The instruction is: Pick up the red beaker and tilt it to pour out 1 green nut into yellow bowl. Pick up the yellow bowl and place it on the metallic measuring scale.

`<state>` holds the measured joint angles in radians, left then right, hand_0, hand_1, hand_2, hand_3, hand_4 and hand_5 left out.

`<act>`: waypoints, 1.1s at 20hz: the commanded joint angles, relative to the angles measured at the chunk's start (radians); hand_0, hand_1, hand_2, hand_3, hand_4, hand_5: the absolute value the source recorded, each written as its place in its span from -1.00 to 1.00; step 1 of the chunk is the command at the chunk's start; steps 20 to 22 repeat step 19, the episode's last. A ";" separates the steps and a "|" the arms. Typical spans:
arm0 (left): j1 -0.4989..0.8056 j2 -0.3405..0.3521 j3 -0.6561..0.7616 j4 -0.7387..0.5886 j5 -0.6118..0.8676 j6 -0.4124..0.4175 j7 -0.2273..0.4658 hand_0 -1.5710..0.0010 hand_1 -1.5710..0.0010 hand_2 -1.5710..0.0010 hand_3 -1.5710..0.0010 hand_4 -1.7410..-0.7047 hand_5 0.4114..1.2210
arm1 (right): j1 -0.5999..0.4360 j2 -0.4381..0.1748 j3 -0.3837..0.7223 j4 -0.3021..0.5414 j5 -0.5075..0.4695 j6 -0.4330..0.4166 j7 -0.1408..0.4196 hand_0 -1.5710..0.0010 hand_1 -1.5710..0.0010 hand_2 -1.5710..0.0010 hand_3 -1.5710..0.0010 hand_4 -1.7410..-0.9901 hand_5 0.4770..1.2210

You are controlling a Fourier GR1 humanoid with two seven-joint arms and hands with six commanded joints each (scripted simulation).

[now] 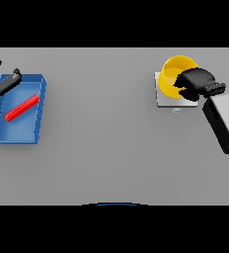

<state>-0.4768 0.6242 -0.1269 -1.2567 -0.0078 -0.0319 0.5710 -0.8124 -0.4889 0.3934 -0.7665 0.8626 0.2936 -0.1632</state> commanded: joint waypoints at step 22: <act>0.010 0.004 0.007 -0.016 0.009 0.001 -0.004 1.00 1.00 1.00 1.00 0.75 -0.14 | 0.008 0.009 -0.026 0.010 -0.027 0.100 0.043 0.92 0.92 0.94 0.94 -0.07 -0.19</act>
